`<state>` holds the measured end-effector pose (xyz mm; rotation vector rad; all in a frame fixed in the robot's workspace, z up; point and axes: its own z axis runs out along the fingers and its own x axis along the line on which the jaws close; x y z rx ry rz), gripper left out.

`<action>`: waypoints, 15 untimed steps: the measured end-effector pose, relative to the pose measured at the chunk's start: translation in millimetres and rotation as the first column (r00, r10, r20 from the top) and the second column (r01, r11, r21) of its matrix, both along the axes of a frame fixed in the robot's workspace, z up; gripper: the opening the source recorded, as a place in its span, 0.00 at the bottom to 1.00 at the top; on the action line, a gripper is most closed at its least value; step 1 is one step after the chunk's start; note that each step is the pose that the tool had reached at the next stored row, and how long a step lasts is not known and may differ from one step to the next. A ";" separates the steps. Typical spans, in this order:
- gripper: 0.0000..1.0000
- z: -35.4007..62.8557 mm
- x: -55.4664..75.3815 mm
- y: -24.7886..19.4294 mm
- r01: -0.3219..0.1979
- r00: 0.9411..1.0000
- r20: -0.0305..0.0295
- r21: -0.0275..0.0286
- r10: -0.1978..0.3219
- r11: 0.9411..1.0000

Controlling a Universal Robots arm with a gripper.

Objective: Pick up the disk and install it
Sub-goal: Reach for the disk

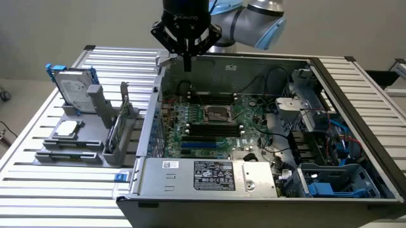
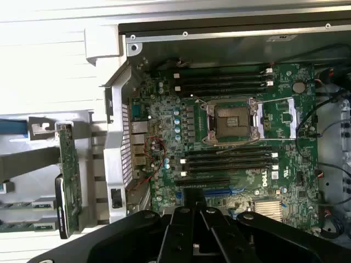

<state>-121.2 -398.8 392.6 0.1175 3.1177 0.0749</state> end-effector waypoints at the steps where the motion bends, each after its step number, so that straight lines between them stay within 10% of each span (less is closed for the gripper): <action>1: 0.11 0.0 0.0 0.0 0.000 1.000 0.000 0.000 0.000 1.000; 12: 0.11 0.1 -4.2 0.4 0.000 1.000 0.000 0.000 0.000 1.000; 15: 0.11 -0.1 -16.6 7.5 0.000 1.000 0.000 0.000 0.000 1.000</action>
